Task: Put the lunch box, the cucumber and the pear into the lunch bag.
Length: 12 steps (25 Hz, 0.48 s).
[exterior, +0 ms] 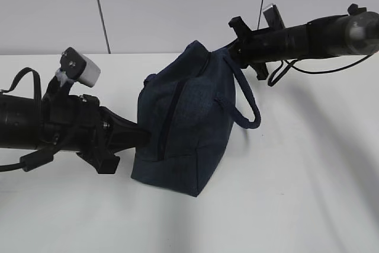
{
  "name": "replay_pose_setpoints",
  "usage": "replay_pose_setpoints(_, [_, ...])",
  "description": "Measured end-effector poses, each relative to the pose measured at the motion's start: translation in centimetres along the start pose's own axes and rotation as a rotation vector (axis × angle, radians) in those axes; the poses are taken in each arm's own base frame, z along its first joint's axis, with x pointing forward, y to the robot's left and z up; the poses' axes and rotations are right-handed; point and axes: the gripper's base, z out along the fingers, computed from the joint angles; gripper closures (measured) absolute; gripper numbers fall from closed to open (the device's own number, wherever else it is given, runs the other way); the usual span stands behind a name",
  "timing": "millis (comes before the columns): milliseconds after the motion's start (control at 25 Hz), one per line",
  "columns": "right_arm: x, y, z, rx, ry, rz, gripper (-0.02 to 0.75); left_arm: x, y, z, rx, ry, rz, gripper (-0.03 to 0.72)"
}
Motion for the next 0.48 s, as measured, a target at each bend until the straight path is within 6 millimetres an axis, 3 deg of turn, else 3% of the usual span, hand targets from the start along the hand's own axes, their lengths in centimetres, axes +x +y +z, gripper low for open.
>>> replay_pose_setpoints(120, [-0.6,0.1,-0.5,0.001,-0.027,-0.006,0.379,0.0,0.0,0.0,-0.001,0.0,0.0,0.681])
replay_pose_setpoints(200, [-0.8,0.2,-0.8,-0.002,-0.031,-0.013,0.302,0.0,0.0,0.0,-0.003,0.001,0.0,0.681])
replay_pose_setpoints(480, [-0.8,1.3,-1.5,-0.051,0.003,-0.08,0.248,0.0,0.0,0.0,-0.004,0.003,0.0,0.681])
